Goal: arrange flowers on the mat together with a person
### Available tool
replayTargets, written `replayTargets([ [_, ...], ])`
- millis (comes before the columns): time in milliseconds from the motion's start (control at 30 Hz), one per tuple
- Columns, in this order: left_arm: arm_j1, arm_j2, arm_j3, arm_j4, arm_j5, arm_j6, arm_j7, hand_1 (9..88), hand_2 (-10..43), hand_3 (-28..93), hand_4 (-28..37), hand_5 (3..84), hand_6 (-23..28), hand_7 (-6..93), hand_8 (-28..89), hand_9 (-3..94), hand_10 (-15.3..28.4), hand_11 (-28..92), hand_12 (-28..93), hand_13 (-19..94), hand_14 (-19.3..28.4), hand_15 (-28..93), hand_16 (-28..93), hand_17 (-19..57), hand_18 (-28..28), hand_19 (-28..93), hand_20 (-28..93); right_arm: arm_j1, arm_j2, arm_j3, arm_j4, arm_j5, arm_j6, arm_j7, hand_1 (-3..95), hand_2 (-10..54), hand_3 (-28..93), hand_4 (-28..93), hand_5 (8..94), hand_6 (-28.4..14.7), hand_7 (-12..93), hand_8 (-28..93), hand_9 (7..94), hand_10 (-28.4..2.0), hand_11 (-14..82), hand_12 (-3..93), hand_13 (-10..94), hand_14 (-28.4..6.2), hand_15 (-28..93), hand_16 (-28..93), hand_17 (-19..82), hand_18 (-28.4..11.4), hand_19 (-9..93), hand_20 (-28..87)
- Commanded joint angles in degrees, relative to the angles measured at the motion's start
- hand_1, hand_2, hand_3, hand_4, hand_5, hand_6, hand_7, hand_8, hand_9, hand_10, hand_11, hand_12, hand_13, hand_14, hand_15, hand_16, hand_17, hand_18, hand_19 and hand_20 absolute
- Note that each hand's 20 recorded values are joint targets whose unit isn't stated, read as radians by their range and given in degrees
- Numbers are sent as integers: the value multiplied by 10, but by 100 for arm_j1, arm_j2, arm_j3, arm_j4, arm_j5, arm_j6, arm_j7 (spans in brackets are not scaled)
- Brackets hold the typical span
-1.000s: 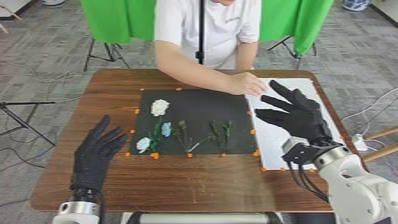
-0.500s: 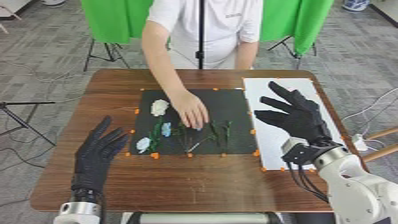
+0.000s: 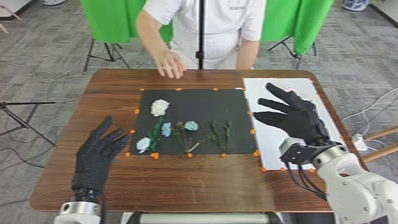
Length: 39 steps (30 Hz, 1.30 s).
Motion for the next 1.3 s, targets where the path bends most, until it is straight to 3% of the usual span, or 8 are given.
replayTargets([
  [33,15,1,52,18,-14,45,-27,165,142,682,-283,273,59,112,-96,293,188,201,111,235,236,356,-47,-70,206,526,135,63,149,-10,-3,-497,178,89,166,48,765,-283,340,25,120,-123,415,-156,77,119,393,-203,226,193,48,-189,434,168],
  [367,-43,98,155,15,-113,116,100,164,142,683,-283,273,60,114,-96,293,189,204,111,235,237,358,-47,-71,206,525,134,744,794,-208,146,-2154,700,512,189,42,777,-282,360,16,128,-127,444,-168,113,115,440,-195,335,141,73,-198,520,173],
  [467,-54,127,188,6,-160,157,156,164,142,683,-283,275,61,114,-96,293,190,204,111,234,237,358,-47,-71,206,526,134,1287,1144,-618,328,-2996,1217,1045,204,35,786,-282,367,14,131,-128,447,-168,121,115,460,-191,375,131,93,-201,560,177],
  [567,-50,122,187,4,-151,161,147,164,142,685,-283,275,61,115,-96,293,190,205,111,235,237,358,-47,-71,205,526,134,1665,1366,-786,600,-3699,1199,1364,213,32,786,-282,367,14,133,-129,447,-168,124,114,474,-188,400,119,105,-205,584,174],
  [767,-57,175,243,-9,-226,207,243,165,142,684,-283,276,62,115,-96,294,190,205,110,235,236,358,-47,-70,206,526,134,2558,1744,-1388,1323,-5233,892,1902,216,13,778,-282,355,14,134,-128,414,-163,114,112,471,-187,414,106,109,-206,599,164],
  [900,-62,114,227,-1,-215,145,237,165,142,684,-283,276,62,114,-96,294,190,206,111,235,236,358,-47,-70,205,526,134,3157,1958,-1892,1910,-6090,662,2175,222,1,777,-282,348,15,136,-129,398,-160,106,114,468,-182,419,101,113,-203,607,158],
  [1167,-84,47,243,-19,-306,38,270,163,142,685,-283,276,62,113,-96,295,190,206,110,235,237,358,-48,-70,205,526,134,4214,2022,-2662,2998,-6641,-316,3149,232,-25,779,-282,341,13,140,-130,374,-153,92,119,469,-169,430,93,123,-199,625,142],
  [1300,-59,22,182,-33,-250,33,247,162,141,687,-283,276,62,114,-96,294,189,206,110,235,236,359,-48,-70,206,526,134,4422,2070,-2743,3266,-6672,-897,3315,233,-34,774,-282,325,11,135,-130,352,-165,76,118,453,-172,433,91,119,-194,629,133],
])
